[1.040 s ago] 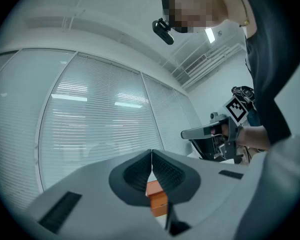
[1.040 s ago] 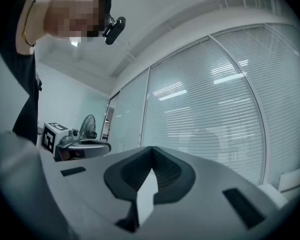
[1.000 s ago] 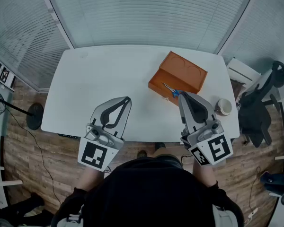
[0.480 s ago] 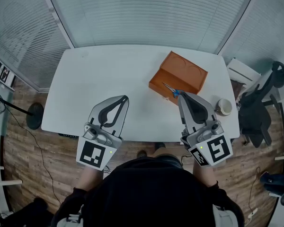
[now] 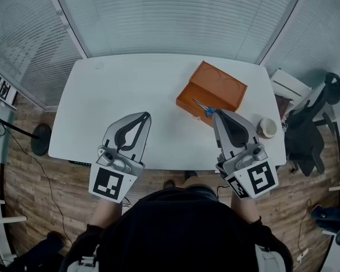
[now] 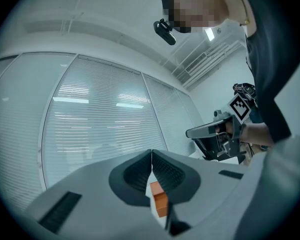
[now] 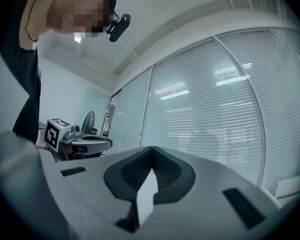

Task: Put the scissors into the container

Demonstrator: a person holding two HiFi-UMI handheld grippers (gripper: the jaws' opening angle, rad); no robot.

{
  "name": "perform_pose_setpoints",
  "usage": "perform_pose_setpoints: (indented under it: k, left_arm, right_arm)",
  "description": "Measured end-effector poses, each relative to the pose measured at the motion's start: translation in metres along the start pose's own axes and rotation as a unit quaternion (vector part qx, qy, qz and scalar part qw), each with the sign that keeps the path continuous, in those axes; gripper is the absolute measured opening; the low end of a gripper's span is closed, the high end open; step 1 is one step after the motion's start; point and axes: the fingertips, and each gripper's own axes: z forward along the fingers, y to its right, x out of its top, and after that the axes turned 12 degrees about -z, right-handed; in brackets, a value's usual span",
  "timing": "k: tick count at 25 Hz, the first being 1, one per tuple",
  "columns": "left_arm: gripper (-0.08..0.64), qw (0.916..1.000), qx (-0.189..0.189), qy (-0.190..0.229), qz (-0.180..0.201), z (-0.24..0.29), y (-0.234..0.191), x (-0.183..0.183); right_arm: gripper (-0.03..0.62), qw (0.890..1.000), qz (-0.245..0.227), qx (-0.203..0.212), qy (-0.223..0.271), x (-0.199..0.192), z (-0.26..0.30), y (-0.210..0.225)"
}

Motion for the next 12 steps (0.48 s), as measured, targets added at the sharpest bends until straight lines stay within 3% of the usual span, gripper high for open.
perform_pose_setpoints:
  k: [12]
  left_arm:
    - [0.015,1.0,-0.003,0.0,-0.001,0.0071,0.0012,-0.002]
  right_arm:
    - [0.003,1.0,-0.002,-0.001,-0.001,-0.002,0.0006,0.0044]
